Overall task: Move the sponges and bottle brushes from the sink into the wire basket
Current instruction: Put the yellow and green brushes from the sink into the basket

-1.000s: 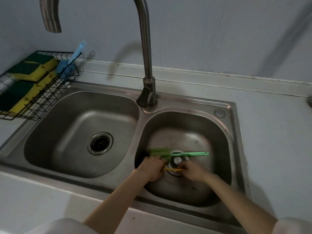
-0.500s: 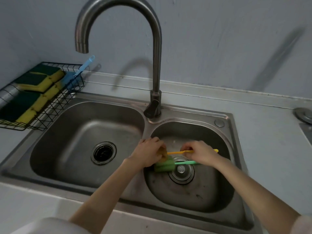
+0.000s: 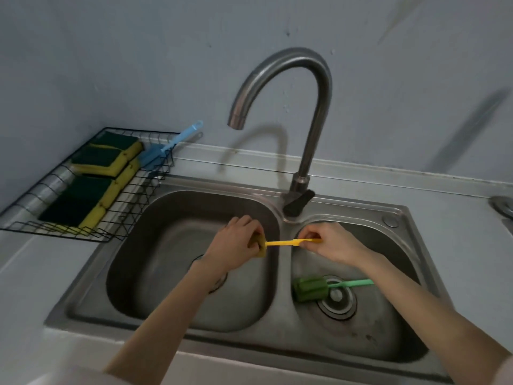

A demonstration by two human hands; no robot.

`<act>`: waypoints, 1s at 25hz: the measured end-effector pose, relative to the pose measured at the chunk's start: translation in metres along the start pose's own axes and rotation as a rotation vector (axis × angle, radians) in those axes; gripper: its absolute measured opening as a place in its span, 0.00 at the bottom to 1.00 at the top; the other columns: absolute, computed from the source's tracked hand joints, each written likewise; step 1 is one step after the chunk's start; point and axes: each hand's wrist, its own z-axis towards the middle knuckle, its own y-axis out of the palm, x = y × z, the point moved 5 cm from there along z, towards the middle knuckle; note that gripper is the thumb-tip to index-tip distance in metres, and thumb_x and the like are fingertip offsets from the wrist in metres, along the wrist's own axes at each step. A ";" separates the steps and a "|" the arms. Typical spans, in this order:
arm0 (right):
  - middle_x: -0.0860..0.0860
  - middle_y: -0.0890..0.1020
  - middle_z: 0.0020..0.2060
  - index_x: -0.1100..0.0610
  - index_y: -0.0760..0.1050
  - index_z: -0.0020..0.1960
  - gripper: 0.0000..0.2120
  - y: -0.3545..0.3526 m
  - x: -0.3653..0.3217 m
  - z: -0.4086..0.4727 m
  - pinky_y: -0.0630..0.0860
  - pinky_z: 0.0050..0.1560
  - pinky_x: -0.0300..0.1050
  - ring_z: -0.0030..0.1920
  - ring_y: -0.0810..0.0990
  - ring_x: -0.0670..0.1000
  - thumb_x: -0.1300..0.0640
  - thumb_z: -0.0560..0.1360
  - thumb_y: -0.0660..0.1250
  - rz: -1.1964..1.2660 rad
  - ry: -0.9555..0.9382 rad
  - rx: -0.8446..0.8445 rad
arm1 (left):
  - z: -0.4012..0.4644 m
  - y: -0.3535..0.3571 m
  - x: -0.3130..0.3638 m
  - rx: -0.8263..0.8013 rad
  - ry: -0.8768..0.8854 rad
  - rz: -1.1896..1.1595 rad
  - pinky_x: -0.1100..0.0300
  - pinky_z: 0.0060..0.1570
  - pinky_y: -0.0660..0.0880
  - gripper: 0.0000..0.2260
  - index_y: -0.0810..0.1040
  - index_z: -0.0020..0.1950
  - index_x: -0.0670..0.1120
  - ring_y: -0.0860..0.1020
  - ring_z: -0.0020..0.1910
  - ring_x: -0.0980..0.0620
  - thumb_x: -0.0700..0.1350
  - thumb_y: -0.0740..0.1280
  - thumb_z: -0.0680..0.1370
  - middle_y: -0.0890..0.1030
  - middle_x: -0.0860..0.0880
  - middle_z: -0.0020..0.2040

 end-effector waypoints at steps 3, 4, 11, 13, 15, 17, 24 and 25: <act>0.51 0.83 0.45 0.52 0.79 0.51 0.08 0.004 -0.044 0.019 0.75 0.53 0.47 0.50 0.80 0.53 0.52 0.73 0.67 0.026 -0.025 0.055 | -0.023 -0.035 -0.048 0.043 -0.043 0.021 0.53 0.55 0.69 0.13 0.72 0.58 0.47 0.69 0.60 0.46 0.42 0.62 0.73 0.72 0.46 0.59; 0.52 0.83 0.46 0.53 0.79 0.51 0.08 0.004 -0.057 0.024 0.73 0.51 0.45 0.49 0.80 0.53 0.53 0.73 0.66 0.051 -0.039 0.075 | -0.028 -0.047 -0.062 0.055 -0.055 0.032 0.52 0.57 0.69 0.13 0.72 0.58 0.47 0.69 0.60 0.46 0.42 0.62 0.74 0.72 0.46 0.60; 0.52 0.79 0.36 0.56 0.79 0.49 0.06 -0.011 -0.140 0.061 0.68 0.36 0.30 0.38 0.74 0.50 0.57 0.74 0.65 0.229 -0.123 0.227 | -0.051 -0.137 -0.148 0.213 -0.109 0.060 0.56 0.55 0.69 0.13 0.73 0.58 0.45 0.70 0.58 0.47 0.42 0.64 0.74 0.72 0.44 0.60; 0.53 0.79 0.35 0.54 0.79 0.48 0.05 -0.015 -0.158 0.074 0.68 0.37 0.31 0.38 0.75 0.50 0.58 0.74 0.66 0.339 -0.121 0.253 | -0.053 -0.151 -0.168 0.256 -0.132 0.027 0.59 0.53 0.68 0.12 0.73 0.58 0.46 0.71 0.58 0.48 0.41 0.64 0.74 0.72 0.45 0.61; 0.55 0.81 0.36 0.51 0.79 0.46 0.04 -0.018 -0.174 0.088 0.72 0.44 0.43 0.39 0.76 0.52 0.58 0.73 0.66 0.429 -0.129 0.269 | -0.054 -0.161 -0.184 0.286 -0.150 -0.003 0.60 0.53 0.67 0.12 0.73 0.58 0.46 0.70 0.58 0.49 0.41 0.64 0.74 0.71 0.46 0.61; 0.56 0.82 0.38 0.50 0.78 0.45 0.05 -0.019 -0.191 0.102 0.74 0.45 0.44 0.39 0.78 0.51 0.59 0.73 0.66 0.453 -0.146 0.270 | -0.052 -0.167 -0.202 0.313 -0.182 0.018 0.57 0.55 0.69 0.12 0.73 0.58 0.46 0.70 0.59 0.48 0.41 0.64 0.75 0.72 0.45 0.61; 0.45 0.79 0.32 0.57 0.79 0.50 0.08 -0.023 -0.221 0.163 0.70 0.32 0.24 0.29 0.78 0.35 0.62 0.75 0.63 0.512 -0.130 0.328 | -0.015 -0.170 -0.250 0.365 -0.306 -0.009 0.54 0.57 0.71 0.14 0.72 0.60 0.45 0.67 0.61 0.46 0.40 0.63 0.75 0.71 0.43 0.62; 0.45 0.79 0.33 0.58 0.79 0.50 0.08 -0.025 -0.223 0.173 0.70 0.33 0.23 0.30 0.78 0.35 0.62 0.75 0.63 0.517 -0.122 0.343 | -0.005 -0.168 -0.256 0.363 -0.319 -0.037 0.54 0.57 0.71 0.14 0.71 0.61 0.46 0.67 0.62 0.46 0.40 0.63 0.75 0.71 0.43 0.62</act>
